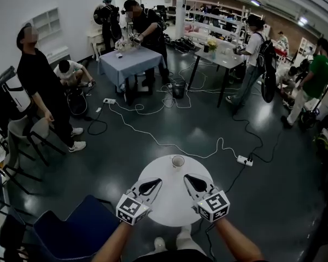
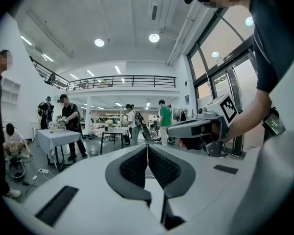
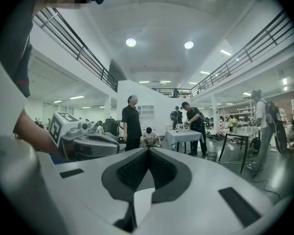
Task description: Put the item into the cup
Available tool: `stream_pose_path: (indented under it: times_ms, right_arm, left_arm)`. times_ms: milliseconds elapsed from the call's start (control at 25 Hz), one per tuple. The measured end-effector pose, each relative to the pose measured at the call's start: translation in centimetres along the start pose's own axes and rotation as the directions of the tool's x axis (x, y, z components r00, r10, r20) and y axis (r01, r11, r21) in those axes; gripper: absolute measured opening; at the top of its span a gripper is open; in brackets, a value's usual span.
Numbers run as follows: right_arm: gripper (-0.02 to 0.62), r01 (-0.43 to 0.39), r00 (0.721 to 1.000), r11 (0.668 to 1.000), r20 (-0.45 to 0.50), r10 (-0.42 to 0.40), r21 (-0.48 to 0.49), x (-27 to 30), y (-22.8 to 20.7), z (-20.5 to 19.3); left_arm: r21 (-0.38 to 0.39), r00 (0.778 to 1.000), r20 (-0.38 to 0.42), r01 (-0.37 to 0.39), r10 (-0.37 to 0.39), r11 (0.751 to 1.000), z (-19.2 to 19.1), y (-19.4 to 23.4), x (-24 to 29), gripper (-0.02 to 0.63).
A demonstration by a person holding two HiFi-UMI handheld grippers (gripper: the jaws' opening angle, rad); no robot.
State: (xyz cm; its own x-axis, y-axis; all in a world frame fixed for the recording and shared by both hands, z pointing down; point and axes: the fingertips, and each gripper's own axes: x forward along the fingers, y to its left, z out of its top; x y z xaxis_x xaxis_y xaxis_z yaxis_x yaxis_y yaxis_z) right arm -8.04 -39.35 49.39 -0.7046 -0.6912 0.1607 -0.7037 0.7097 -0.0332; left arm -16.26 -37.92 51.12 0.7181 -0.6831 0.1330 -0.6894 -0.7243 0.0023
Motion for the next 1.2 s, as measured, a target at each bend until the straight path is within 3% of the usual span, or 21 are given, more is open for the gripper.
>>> stream_pose_path:
  times_ms: [560, 1200]
  right_arm:
    - [0.017, 0.062, 0.997, 0.998, 0.049, -0.062, -0.011, -3.7, 7.0, 0.9]
    - [0.017, 0.119, 0.989, 0.992, 0.095, -0.116, -0.028, -10.8, 6.8, 2.9]
  left_arm:
    - [0.019, 0.997, 0.055, 0.050, -0.051, 0.999, 1.6, -3.8, -7.0, 0.018]
    - [0.031, 0.991, 0.093, 0.094, -0.096, 0.995, 4.7, -10.4, -6.6, 0.018]
